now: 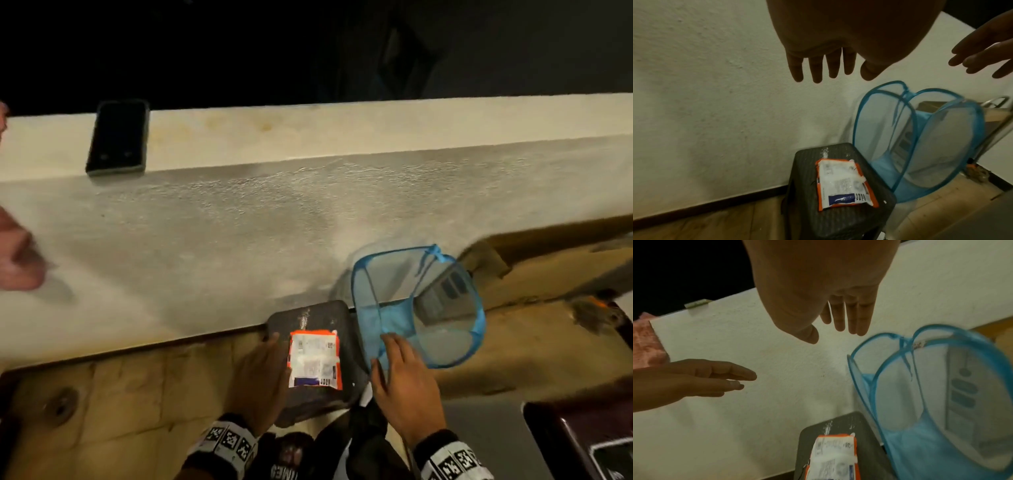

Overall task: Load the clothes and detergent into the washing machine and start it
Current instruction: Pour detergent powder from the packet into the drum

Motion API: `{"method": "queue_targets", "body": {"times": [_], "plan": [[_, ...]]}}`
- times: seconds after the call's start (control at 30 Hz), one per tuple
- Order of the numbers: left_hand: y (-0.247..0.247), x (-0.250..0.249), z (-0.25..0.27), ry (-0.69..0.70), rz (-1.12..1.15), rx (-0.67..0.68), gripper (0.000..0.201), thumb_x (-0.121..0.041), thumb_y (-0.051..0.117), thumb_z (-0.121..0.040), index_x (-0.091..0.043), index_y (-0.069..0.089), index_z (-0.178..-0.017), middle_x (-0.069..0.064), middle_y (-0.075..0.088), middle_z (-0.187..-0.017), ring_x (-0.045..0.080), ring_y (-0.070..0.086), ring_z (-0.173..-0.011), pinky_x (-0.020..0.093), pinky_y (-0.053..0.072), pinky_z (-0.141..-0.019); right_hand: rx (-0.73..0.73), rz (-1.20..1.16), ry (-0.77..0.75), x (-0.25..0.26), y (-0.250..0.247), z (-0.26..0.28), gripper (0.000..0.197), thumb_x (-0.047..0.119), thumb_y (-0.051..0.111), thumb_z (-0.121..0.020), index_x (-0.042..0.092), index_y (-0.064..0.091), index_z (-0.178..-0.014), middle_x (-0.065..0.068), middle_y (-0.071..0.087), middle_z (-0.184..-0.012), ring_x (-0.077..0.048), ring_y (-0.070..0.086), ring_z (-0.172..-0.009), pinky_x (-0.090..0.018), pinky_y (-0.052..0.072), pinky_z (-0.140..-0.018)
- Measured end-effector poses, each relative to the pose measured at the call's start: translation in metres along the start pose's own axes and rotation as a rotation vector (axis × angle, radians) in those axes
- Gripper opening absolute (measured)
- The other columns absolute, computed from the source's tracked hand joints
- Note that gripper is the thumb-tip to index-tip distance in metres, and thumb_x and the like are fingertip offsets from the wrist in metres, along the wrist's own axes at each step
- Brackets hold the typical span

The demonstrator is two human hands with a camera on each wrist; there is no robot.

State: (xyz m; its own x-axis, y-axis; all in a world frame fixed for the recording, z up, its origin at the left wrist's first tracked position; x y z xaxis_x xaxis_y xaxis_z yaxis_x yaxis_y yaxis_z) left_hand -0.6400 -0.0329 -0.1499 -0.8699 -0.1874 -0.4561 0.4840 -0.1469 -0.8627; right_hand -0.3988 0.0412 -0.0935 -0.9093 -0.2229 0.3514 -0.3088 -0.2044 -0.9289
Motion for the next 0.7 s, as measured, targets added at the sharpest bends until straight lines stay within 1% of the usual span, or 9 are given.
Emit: {"method": "queue_targets", "body": {"times": [0.07, 0.1, 0.2, 0.27, 0.37, 0.53, 0.6, 0.67, 0.7], "plan": [[0.008, 0.020, 0.003, -0.067, 0.006, 0.035, 0.051, -0.039, 0.041, -0.086, -0.015, 0.063, -0.125, 0.004, 0.067, -0.126, 0.020, 0.068, -0.109, 0.032, 0.053, -0.090, 0.089, -0.039, 0.010, 0.006, 0.031, -0.011, 0.046, 0.032, 0.058, -0.093, 0.014, 0.054, -0.135, -0.006, 0.057, -0.134, -0.027, 0.059, -0.117, -0.039, 0.050, -0.099], [0.016, 0.031, 0.001, -0.086, 0.007, 0.036, 0.052, -0.040, 0.040, -0.086, -0.014, 0.064, -0.125, 0.004, 0.067, -0.127, 0.019, 0.068, -0.109, 0.031, 0.053, -0.089, 0.150, -0.065, 0.017, 0.008, 0.053, -0.018, 0.046, 0.032, 0.058, -0.094, 0.016, 0.052, -0.137, -0.004, 0.054, -0.136, -0.025, 0.057, -0.119, -0.037, 0.048, -0.102], [0.041, 0.055, -0.009, -0.095, 0.014, 0.032, 0.056, -0.044, 0.035, -0.089, -0.016, 0.059, -0.132, 0.003, 0.059, -0.139, 0.019, 0.062, -0.120, 0.032, 0.051, -0.093, 0.307, -0.119, 0.033, 0.006, 0.114, -0.036, 0.048, 0.035, 0.055, -0.094, 0.017, 0.051, -0.138, -0.001, 0.048, -0.138, -0.022, 0.054, -0.124, -0.032, 0.044, -0.108], [0.062, 0.068, -0.018, -0.089, 0.042, 0.040, 0.056, -0.044, 0.035, -0.090, -0.017, 0.057, -0.134, 0.003, 0.055, -0.143, 0.020, 0.058, -0.124, 0.033, 0.050, -0.095, 0.392, -0.111, 0.063, -0.004, 0.161, -0.048, 0.050, 0.038, 0.052, -0.093, 0.017, 0.052, -0.138, -0.003, 0.047, -0.139, -0.025, 0.053, -0.126, -0.037, 0.043, -0.110], [0.087, 0.084, -0.032, -0.080, 0.047, 0.033, 0.051, -0.038, 0.043, -0.095, -0.020, 0.049, -0.142, -0.001, 0.046, -0.151, 0.017, 0.048, -0.134, 0.030, 0.043, -0.102, 0.489, -0.087, 0.153, -0.026, 0.225, -0.061, 0.056, 0.042, 0.052, -0.092, 0.018, 0.047, -0.143, -0.009, 0.043, -0.145, -0.031, 0.047, -0.133, -0.043, 0.040, -0.112], [0.130, 0.111, -0.043, -0.093, 0.058, 0.087, 0.053, -0.038, 0.044, -0.099, -0.026, 0.034, -0.149, -0.007, 0.028, -0.160, 0.011, 0.033, -0.143, 0.028, 0.034, -0.110, 0.537, -0.028, 0.193, -0.049, 0.292, -0.078, 0.052, 0.036, 0.048, -0.101, 0.034, 0.037, -0.152, -0.005, 0.040, -0.156, -0.025, 0.039, -0.142, -0.030, 0.031, -0.113], [0.146, 0.122, -0.042, -0.109, 0.052, 0.115, 0.053, -0.039, 0.043, -0.099, -0.028, 0.031, -0.150, -0.009, 0.024, -0.161, 0.010, 0.031, -0.144, 0.028, 0.034, -0.110, 0.515, -0.078, 0.217, -0.056, 0.310, -0.085, 0.059, 0.039, 0.049, -0.100, 0.033, 0.029, -0.155, -0.006, 0.039, -0.157, -0.027, 0.040, -0.142, -0.033, 0.032, -0.114], [0.159, 0.132, -0.037, -0.132, 0.063, 0.134, 0.053, -0.039, 0.043, -0.099, -0.029, 0.031, -0.150, -0.009, 0.022, -0.161, 0.010, 0.030, -0.144, 0.029, 0.034, -0.111, 0.467, -0.200, 0.301, -0.063, 0.324, -0.092, 0.072, 0.043, 0.055, -0.096, 0.025, 0.021, -0.157, -0.012, 0.044, -0.153, -0.033, 0.046, -0.137, -0.040, 0.037, -0.112], [0.165, 0.136, -0.034, -0.139, 0.067, 0.141, 0.053, -0.039, 0.043, -0.099, -0.029, 0.032, -0.150, -0.010, 0.022, -0.161, 0.010, 0.030, -0.144, 0.029, 0.034, -0.112, 0.433, -0.241, 0.361, -0.069, 0.328, -0.096, 0.076, 0.045, 0.058, -0.094, 0.020, 0.020, -0.156, -0.014, 0.048, -0.149, -0.036, 0.049, -0.133, -0.042, 0.040, -0.110]]}}
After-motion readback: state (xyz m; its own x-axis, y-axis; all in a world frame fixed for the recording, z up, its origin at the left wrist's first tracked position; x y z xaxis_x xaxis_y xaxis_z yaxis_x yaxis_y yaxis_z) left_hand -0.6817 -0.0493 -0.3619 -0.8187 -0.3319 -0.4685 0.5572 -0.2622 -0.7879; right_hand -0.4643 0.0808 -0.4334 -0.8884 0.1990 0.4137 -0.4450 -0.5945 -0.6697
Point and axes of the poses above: each hand's wrist, its own z-axis away from the middle knuckle, its own y-axis out of the palm, x = y × z, the point moved 7 cm from there along -z, towards the middle knuckle
